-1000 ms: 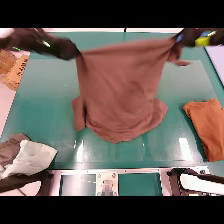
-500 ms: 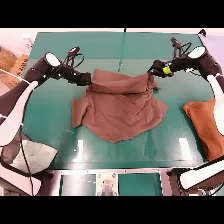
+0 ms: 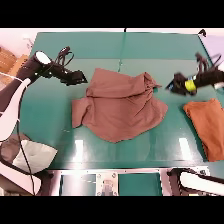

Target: Fold the shirts.

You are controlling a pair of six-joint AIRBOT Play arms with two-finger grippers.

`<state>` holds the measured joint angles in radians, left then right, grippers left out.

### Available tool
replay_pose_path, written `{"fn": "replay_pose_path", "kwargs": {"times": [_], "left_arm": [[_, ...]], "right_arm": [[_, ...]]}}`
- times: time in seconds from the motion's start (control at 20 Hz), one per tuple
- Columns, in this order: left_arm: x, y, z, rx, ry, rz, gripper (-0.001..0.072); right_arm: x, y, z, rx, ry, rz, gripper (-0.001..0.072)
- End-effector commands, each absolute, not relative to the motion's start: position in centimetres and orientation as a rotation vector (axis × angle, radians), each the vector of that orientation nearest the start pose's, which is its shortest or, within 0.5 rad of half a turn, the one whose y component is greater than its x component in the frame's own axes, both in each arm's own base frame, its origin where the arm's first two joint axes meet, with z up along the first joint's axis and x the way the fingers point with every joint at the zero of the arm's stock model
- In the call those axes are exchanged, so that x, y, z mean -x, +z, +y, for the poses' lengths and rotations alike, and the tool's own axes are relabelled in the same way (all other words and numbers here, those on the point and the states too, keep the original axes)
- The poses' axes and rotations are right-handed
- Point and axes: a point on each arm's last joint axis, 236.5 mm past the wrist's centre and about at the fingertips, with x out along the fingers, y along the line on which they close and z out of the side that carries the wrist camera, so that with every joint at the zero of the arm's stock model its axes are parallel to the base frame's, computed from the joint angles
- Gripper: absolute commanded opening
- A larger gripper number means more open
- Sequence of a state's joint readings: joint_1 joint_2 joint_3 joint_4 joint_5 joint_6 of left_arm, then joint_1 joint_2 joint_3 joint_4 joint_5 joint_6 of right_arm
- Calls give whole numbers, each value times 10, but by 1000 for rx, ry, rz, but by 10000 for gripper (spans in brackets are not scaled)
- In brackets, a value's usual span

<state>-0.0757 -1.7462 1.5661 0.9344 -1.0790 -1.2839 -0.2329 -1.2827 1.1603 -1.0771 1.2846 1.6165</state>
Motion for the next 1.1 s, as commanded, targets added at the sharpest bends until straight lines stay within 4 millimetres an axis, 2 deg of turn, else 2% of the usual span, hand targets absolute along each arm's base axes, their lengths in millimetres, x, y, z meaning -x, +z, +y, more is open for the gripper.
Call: {"fn": "replay_pose_path", "kwargs": {"times": [0.0,0.1,0.2,0.35,0.4,0.5,0.55,0.6,0.75,0.9,1.05], "left_arm": [[-503,-8,-149,324,-510,1152,546],[-505,-7,-149,307,-517,1138,546],[-508,-7,-150,318,-517,1125,545],[-515,-8,-150,331,-508,1106,545],[-516,-9,-152,345,-509,1103,546],[-517,-12,-156,372,-516,1107,546],[-517,-12,-159,394,-523,1109,546],[-518,-15,-161,405,-525,1111,546],[-517,-33,-176,388,-537,1127,546],[-514,-56,-201,376,-555,1152,546],[-523,-67,-219,366,-543,1113,546]], "right_arm": [[-281,-30,38,-726,-54,1386,509],[-252,-66,45,-789,-107,1402,509],[-238,-92,53,-864,-135,1418,509],[-258,-101,61,-942,-109,1341,507],[-268,-102,64,-968,-95,1313,473],[-282,-106,68,-991,-60,1285,160],[-288,-109,66,-965,-44,1288,76],[-295,-109,62,-942,-32,1287,20],[-326,-97,35,-891,-40,1242,18],[-357,-70,0,-869,-46,1191,18],[-373,-51,-20,-838,-30,1190,18]]}}
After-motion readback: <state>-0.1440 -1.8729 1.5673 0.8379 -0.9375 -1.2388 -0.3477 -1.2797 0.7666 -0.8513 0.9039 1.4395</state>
